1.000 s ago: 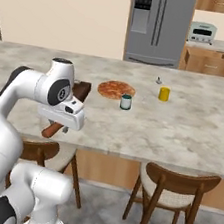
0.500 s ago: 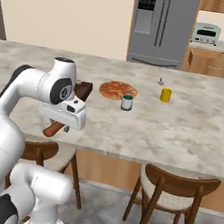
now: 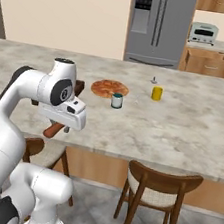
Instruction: Take the pizza cutter from the drawer on the left and place it on the dining counter for cutting.
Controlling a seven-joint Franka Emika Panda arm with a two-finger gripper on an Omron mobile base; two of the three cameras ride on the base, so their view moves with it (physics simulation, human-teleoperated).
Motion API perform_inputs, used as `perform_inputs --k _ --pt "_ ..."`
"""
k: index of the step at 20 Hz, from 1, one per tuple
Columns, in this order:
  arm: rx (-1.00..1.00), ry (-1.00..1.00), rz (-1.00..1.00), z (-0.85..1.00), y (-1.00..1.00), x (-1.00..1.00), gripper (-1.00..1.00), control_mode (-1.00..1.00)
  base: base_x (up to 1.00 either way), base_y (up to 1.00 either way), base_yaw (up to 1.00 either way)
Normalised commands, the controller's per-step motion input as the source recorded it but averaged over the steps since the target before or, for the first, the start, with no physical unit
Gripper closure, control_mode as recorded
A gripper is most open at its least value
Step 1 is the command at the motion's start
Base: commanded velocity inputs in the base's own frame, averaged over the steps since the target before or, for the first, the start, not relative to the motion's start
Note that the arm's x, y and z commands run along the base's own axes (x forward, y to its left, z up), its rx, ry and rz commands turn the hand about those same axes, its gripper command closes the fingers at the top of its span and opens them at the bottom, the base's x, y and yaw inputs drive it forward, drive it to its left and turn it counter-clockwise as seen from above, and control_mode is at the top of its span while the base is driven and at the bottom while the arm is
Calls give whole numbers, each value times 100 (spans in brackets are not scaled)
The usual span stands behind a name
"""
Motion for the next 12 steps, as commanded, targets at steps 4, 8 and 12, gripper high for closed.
perform_inputs --k 4,8,12 --pt "0 0 0 0 0 0 100 100 75 -26 5" --pt "0 0 0 0 0 0 100 100 52 -24 4" --pt "0 0 0 0 7 49 100 -100 0 0 0"
